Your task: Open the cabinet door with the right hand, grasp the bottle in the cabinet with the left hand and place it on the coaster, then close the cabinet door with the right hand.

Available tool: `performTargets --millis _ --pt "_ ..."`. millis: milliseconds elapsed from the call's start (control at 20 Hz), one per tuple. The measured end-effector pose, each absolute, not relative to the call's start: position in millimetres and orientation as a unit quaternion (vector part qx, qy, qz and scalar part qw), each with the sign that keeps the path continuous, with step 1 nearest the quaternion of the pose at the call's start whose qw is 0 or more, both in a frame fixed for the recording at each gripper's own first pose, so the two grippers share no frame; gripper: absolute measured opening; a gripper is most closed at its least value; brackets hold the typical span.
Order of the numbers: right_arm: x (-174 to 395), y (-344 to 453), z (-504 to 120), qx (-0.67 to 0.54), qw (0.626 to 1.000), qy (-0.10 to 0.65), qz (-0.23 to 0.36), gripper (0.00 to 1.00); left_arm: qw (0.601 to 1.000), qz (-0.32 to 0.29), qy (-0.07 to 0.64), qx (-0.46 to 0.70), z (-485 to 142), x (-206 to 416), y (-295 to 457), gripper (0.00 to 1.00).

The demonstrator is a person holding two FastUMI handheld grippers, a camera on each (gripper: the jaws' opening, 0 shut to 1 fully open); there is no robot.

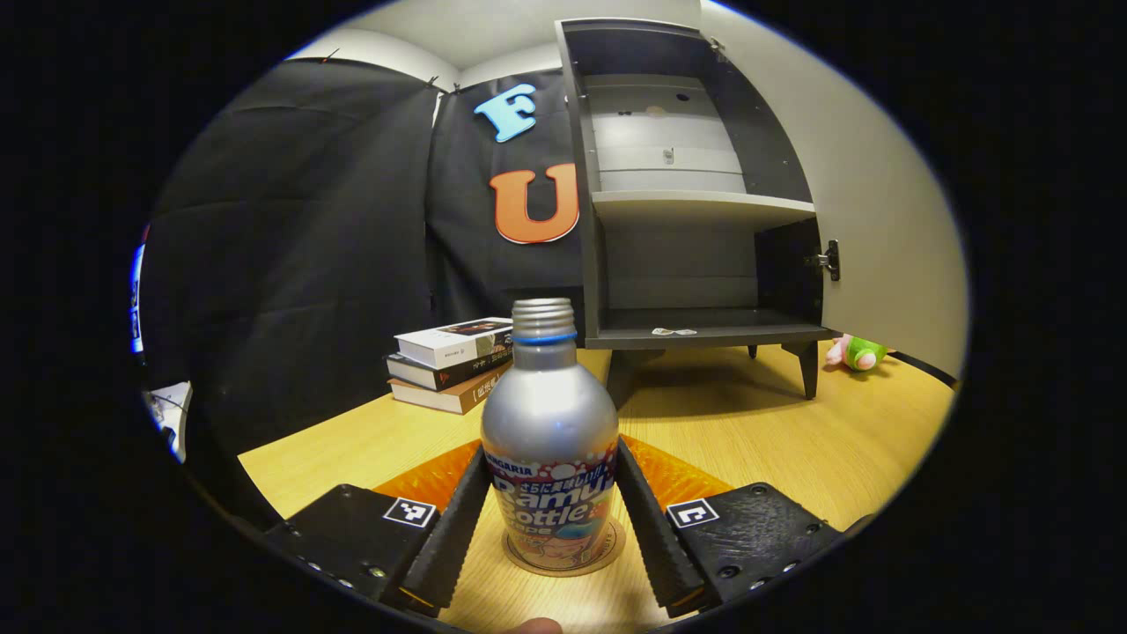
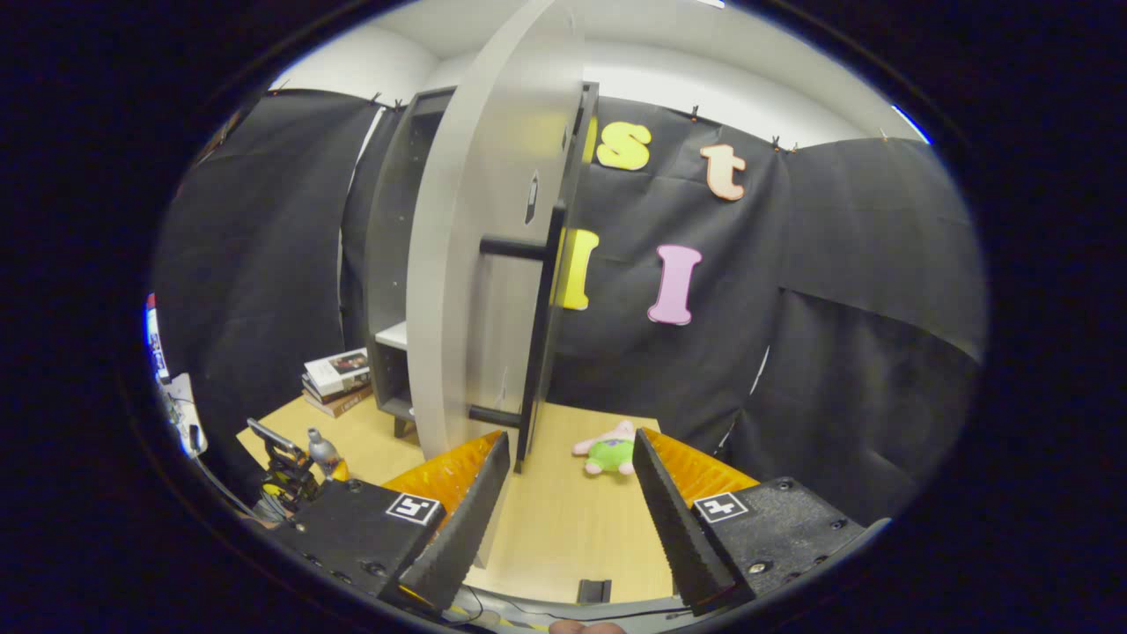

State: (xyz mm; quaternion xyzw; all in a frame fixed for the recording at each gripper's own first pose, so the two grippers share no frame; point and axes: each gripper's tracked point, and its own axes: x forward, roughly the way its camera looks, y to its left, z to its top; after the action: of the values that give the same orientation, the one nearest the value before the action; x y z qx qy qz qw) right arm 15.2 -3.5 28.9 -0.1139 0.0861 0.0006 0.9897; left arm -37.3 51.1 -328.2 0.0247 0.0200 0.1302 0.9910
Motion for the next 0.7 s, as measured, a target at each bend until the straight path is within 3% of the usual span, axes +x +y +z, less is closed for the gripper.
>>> performTargets --millis 100,150,200,250,550,700 --pt "16 -5 27 -0.121 0.989 0.085 -0.001 0.90 0.992 0.126 0.017 0.025 -331 -36 49 0.80" --pt "16 -6 28 -0.123 0.989 0.083 -0.003 0.90 0.992 0.126 0.018 0.028 -331 -35 50 0.90" --pt "18 -8 27 -0.123 0.989 0.083 -0.005 0.90 0.991 0.126 0.016 0.030 -332 -34 52 0.80" --pt "18 -7 26 -0.119 0.989 0.085 -0.003 0.90 0.991 0.127 0.013 0.030 -331 -33 52 0.80" --pt "24 -10 23 -0.111 0.990 0.083 0.002 0.90 0.990 0.133 -0.017 0.041 -288 -39 48 0.88" --pt "28 -13 13 -0.077 0.993 0.086 -0.002 0.90 0.987 0.148 0.003 0.067 -260 -51 54 0.92"
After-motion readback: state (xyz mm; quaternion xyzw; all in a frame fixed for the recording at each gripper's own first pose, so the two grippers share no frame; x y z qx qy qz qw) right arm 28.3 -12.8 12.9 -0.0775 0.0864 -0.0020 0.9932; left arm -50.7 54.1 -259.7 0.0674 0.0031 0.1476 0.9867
